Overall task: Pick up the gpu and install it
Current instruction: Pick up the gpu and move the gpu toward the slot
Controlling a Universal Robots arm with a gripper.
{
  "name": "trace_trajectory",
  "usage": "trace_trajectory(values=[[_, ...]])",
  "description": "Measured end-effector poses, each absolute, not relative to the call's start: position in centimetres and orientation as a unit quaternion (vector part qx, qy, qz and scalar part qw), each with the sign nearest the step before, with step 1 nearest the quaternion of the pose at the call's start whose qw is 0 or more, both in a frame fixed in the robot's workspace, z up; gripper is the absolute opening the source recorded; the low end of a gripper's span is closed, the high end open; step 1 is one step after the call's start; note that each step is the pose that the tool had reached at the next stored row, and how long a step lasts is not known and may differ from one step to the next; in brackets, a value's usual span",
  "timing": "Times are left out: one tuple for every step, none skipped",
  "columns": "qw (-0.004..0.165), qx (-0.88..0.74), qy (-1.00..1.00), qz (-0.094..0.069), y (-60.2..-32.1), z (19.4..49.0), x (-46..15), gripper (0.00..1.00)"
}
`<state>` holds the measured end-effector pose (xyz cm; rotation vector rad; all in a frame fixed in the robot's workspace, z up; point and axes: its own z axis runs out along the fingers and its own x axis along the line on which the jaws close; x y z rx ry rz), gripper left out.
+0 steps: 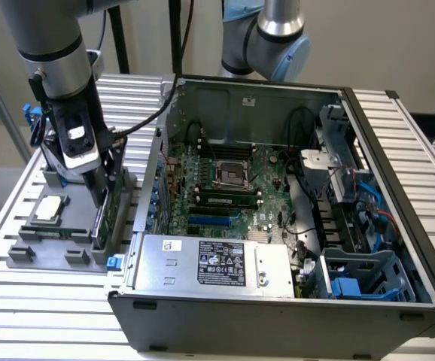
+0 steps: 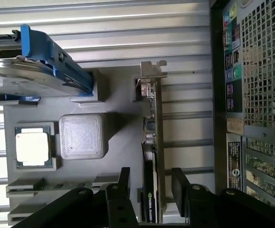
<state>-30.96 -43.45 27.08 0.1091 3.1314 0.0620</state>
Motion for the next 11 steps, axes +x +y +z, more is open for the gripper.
trace_trajectory(values=[[0.004, 0.035, 0.999, 0.020, -43.5, 26.9, -31.0, 0.48], [0.004, 0.035, 0.999, 0.020, -43.5, 26.7, -31.0, 0.48], [0.004, 0.035, 0.999, 0.020, -43.5, 26.5, -31.0, 0.48], [0.004, 0.035, 0.999, 0.020, -43.5, 26.4, -31.0, 0.48], [0.004, 0.035, 0.999, 0.020, -43.5, 26.2, -31.0, 0.48], [0.004, 0.035, 0.999, 0.020, -43.5, 26.0, -31.0, 0.48], [0.004, 0.035, 0.999, 0.020, -43.5, 25.8, -31.0, 0.48], [0.004, 0.035, 0.999, 0.020, -43.5, 25.6, -31.0, 0.48], [0.004, 0.035, 0.999, 0.020, -43.5, 25.4, -31.0, 0.48], [0.004, 0.035, 0.999, 0.020, -43.5, 25.3, -31.0, 0.48], [0.004, 0.035, 0.999, 0.020, -43.5, 25.1, -31.0, 0.48]])
